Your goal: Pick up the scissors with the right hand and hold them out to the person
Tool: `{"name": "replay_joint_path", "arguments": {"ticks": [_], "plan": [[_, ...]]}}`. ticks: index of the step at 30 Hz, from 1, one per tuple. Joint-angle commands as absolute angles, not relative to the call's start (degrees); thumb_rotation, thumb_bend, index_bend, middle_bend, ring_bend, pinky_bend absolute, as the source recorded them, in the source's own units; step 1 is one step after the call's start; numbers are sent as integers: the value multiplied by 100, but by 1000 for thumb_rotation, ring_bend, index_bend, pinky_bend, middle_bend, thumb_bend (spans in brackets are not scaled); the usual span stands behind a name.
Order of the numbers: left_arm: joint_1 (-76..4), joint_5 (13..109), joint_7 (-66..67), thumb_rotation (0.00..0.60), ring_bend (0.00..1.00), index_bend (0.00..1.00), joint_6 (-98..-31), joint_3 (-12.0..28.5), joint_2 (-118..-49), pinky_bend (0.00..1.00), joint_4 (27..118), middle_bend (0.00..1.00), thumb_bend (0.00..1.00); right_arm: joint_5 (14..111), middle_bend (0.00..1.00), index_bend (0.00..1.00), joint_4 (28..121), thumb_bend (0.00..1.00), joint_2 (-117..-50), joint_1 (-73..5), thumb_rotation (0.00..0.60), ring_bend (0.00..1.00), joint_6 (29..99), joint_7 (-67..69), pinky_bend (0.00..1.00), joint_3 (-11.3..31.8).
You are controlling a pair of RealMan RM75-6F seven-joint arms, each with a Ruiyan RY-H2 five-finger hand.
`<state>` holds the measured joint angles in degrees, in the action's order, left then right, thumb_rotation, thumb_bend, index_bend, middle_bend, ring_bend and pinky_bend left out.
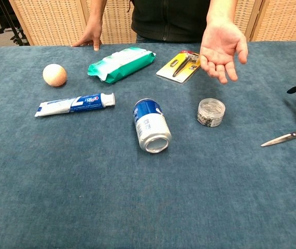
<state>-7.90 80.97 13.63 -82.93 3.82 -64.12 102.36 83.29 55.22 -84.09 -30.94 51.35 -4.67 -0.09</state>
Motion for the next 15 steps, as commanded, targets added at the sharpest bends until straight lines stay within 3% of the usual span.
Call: {"name": "replay_joint_path", "arguments": {"ticks": [1, 15], "plan": [[-790, 8099, 1360, 600, 0, 0, -8293, 380, -6412, 0, 10237, 0, 0, 8381, 32, 667, 5550, 543, -8374, -3066, 600, 0, 5220, -409, 0, -25], [-781, 8143, 1308, 600, 0, 0, -8301, 359, -6381, 0, 10267, 0, 0, 8610, 38, 669, 5986, 543, -7863, -2716, 600, 0, 6007, 86, 0, -84]]}}
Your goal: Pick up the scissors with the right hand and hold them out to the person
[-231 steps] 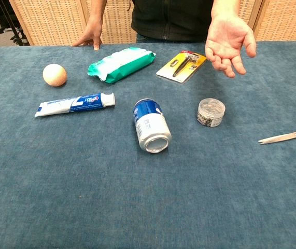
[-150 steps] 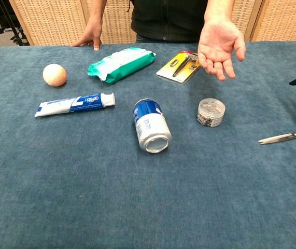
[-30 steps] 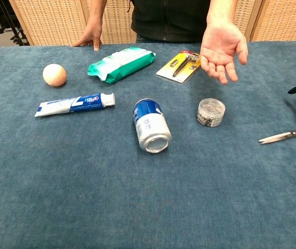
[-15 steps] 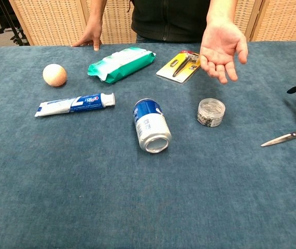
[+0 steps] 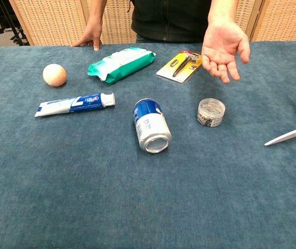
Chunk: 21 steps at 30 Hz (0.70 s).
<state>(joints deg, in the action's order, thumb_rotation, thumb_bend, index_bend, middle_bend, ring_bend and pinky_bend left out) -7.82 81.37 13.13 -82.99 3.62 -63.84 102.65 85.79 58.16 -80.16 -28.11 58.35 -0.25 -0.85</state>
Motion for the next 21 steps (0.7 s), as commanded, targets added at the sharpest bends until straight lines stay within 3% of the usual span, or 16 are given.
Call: {"name": "replay_joint_path", "arguments": {"ticks": [1, 13, 21], "plan": [[-781, 8147, 1304, 600, 0, 0, -8299, 357, -6378, 0, 10269, 0, 0, 8613, 40, 669, 6082, 544, -7789, -2684, 600, 0, 6066, 146, 0, -79], [-755, 8269, 1167, 600, 0, 0, -8326, 308, -6311, 0, 10306, 0, 0, 8565, 49, 672, 7229, 569, -6962, -2524, 600, 0, 6440, 605, 0, 77], [-746, 8333, 1006, 600, 0, 0, -8322, 289, -6227, 0, 10375, 0, 0, 8229, 62, 672, 8464, 569, -6435, -2544, 600, 0, 6506, 374, 0, 410]]}}
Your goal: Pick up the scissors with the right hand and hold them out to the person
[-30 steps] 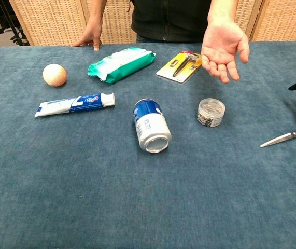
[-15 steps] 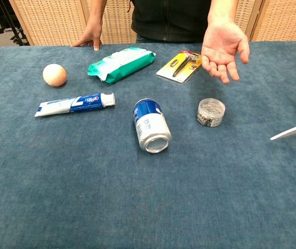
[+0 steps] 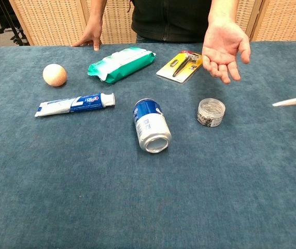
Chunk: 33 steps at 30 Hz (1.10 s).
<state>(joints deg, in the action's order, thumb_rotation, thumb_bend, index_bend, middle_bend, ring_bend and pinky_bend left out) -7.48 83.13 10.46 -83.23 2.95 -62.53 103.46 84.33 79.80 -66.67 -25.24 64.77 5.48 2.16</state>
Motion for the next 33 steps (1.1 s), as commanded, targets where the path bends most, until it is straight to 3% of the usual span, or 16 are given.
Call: {"name": "replay_joint_path", "arguments": {"ticks": [1, 6, 14, 25, 33], "plan": [[-746, 8348, 986, 600, 0, 0, -8320, 285, -6213, 0, 10389, 0, 0, 8158, 67, 672, 8583, 571, -6415, -2561, 600, 0, 6505, 295, 0, 469], [-744, 8382, 887, 600, 0, 0, -8304, 270, -6141, 0, 10434, 0, 0, 7681, 71, 672, 9098, 604, -6379, -2714, 600, 0, 6339, -225, 0, 747], [-764, 8351, 504, 600, 0, 0, -8173, 258, -5967, 0, 10429, 0, 0, 5999, 71, 673, 9950, 620, -6614, -3199, 600, 0, 6005, -1492, 0, 1322], [-832, 8320, -64, 600, 0, 0, -7949, 253, -5731, 0, 10387, 0, 0, 3949, 71, 676, 11322, 620, -7295, -4001, 600, 0, 7375, -3890, 0, 1868], [-836, 8325, -473, 600, 0, 0, -7895, 256, -5562, 0, 10364, 0, 0, 3020, 71, 679, 11406, 620, -8089, -4876, 600, 0, 8109, -5010, 0, 2319]]}}
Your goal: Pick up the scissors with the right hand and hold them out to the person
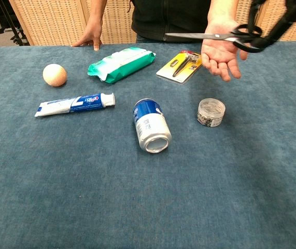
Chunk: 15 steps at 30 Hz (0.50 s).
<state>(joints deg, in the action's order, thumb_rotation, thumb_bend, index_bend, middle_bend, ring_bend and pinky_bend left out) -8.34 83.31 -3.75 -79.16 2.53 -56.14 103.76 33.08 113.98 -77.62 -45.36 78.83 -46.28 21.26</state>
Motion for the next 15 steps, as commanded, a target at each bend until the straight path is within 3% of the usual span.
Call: {"name": "replay_joint_path", "arguments": {"ticks": [1, 15], "plan": [[-838, 8330, -515, 600, 0, 0, -7888, 255, -5541, 0, 10359, 0, 0, 2951, 71, 679, 11334, 620, -8188, -4970, 600, 0, 8176, -5118, 0, 2338], [-858, 8367, -768, 600, 0, 0, -7846, 247, -5441, 0, 10317, 0, 0, 2683, 71, 679, 9708, 620, -9162, -5518, 600, 0, 8163, -5419, 0, 2223]]}}
